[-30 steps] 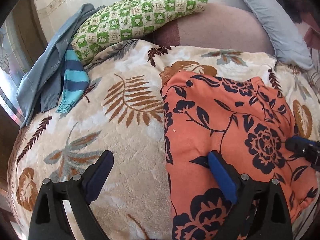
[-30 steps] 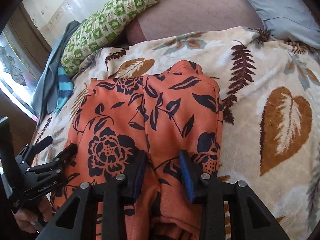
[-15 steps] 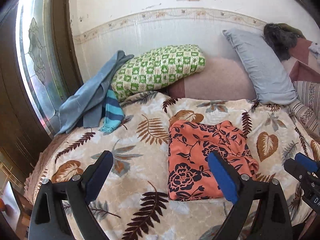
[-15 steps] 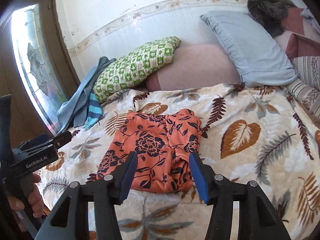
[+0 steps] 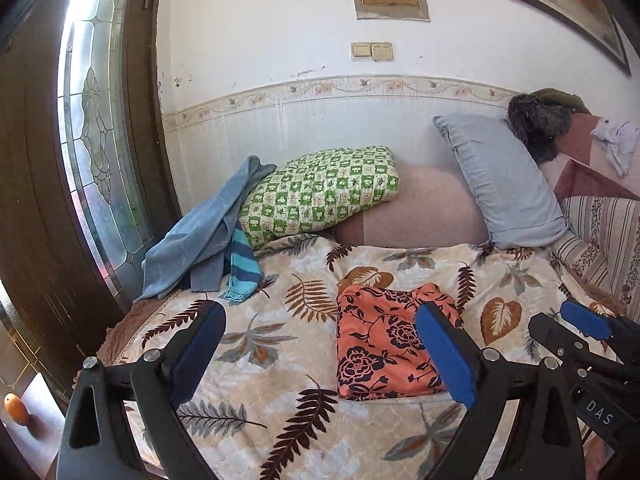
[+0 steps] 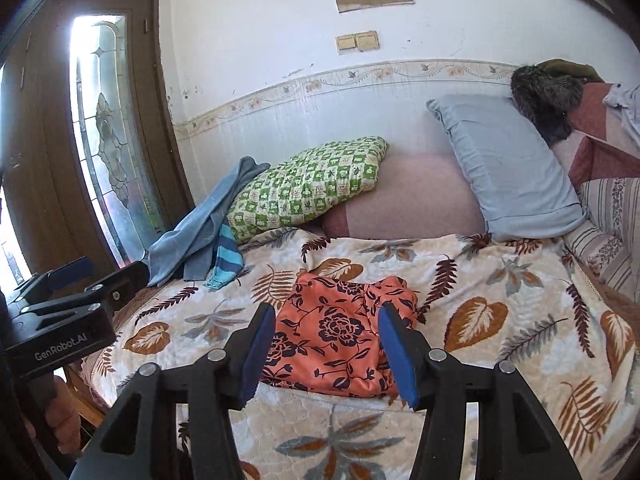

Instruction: Fold small clothes

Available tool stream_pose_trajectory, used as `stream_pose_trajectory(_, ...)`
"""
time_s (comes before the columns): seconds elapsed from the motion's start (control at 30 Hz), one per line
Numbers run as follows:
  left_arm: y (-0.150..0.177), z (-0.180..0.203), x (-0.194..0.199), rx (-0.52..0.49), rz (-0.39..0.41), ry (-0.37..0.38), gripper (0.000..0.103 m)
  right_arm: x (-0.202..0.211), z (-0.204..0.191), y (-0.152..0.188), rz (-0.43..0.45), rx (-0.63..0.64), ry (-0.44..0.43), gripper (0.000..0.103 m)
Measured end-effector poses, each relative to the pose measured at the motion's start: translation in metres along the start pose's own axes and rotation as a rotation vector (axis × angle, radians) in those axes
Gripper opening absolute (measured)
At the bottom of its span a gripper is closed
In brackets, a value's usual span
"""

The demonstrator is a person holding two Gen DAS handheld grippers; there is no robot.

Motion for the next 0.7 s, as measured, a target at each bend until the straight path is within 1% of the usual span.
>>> stream_pose_trajectory(0.03,-0.001,-0.002,0.004,0.003,0.007,-0.002,0.099,0.004,-0.002,-0.001,0.001,0.005,0.003,0.057)
stream_pose_trajectory(0.07,-0.003,-0.004,0.008,0.005,0.015,-0.006,0.103,0.007,-0.005,-0.001,0.004,0.010,0.004,0.057)
stream_pose_trajectory(0.17,-0.007,-0.009,0.019,0.007,0.040,-0.015,0.103,0.016,-0.010,-0.003,0.009,0.027,0.006,0.057)
stream_pose_trajectory(0.33,-0.011,-0.012,0.032,0.005,0.054,-0.013,0.103,0.026,-0.018,-0.005,0.016,0.042,-0.003,0.057)
stream_pose_trajectory(0.57,-0.008,-0.016,0.037,0.013,0.038,0.004,0.103,0.030,-0.031,-0.003,0.010,0.068,-0.011,0.057)
stream_pose_trajectory(0.7,-0.005,-0.018,0.034,0.016,0.028,0.001,0.103,0.027,-0.036,0.001,-0.005,0.074,-0.014,0.057)
Point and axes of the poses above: each gripper's, at about its wrist camera, not at the fingertips, and x roughly against the way its jaws point, z to its right, y to its underside, the point moved 8 cm from there along -x, roughly the way its jaws point, and after that the axes turned 7 degrees about -y, right-handed, at the moved point
